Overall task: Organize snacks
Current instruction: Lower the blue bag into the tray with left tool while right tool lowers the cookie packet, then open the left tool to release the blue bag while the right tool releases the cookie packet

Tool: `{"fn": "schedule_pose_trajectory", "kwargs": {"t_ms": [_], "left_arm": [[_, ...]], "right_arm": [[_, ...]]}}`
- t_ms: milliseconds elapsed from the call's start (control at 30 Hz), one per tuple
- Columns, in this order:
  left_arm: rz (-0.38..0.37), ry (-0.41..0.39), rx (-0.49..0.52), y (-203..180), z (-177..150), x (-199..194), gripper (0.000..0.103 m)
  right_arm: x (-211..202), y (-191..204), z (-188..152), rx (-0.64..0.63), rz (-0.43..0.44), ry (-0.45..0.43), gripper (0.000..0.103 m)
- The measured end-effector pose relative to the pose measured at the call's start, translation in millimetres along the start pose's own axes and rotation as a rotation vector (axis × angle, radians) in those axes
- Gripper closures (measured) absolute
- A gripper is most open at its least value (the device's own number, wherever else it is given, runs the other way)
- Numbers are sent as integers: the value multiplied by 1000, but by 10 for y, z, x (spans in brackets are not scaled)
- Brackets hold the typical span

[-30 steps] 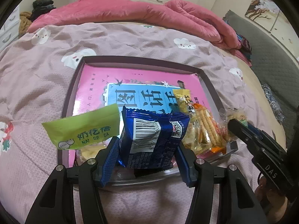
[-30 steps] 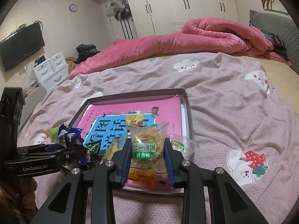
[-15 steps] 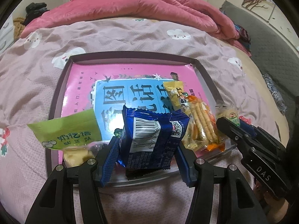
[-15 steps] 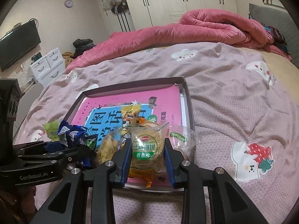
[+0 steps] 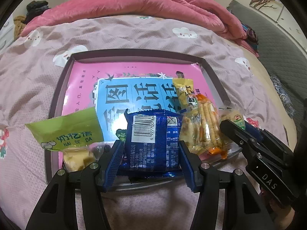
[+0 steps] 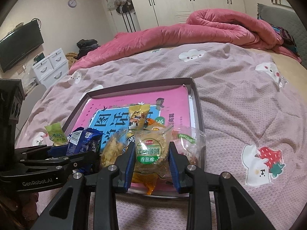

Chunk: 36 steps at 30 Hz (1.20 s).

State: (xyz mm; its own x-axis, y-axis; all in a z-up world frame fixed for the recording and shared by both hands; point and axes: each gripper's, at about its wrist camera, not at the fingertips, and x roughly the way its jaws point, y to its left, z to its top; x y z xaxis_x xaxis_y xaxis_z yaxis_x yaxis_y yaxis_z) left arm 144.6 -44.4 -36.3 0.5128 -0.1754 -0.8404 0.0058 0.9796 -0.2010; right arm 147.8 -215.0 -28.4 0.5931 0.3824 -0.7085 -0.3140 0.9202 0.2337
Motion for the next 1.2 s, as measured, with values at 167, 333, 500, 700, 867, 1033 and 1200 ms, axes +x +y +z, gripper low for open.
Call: {"fn": "schedule_pose_trajectory", "kwargs": {"t_ms": [167, 333, 500, 700, 867, 1033, 1200], "left_arm": [[-5, 2, -5, 8, -2, 3, 44], [-9, 3, -5, 9, -2, 1, 44], [-15, 5, -7, 24, -11, -3, 44], [-21, 5, -12, 28, -13, -8, 44], [-21, 3, -14, 34, -15, -10, 44], [-25, 1, -21, 39, -15, -22, 44], [-29, -4, -21, 46, -16, -44, 44]], "right_arm": [[-2, 47, -3, -17, -1, -6, 69], [-19, 72, -5, -27, -6, -8, 69], [-52, 52, 5, -17, -2, -17, 68], [-103, -3, 7, 10, -3, -26, 66], [-151, -41, 4, 28, -2, -37, 65], [-173, -69, -18, 43, -11, -39, 64], [-203, -76, -33, 47, -15, -44, 62]]}}
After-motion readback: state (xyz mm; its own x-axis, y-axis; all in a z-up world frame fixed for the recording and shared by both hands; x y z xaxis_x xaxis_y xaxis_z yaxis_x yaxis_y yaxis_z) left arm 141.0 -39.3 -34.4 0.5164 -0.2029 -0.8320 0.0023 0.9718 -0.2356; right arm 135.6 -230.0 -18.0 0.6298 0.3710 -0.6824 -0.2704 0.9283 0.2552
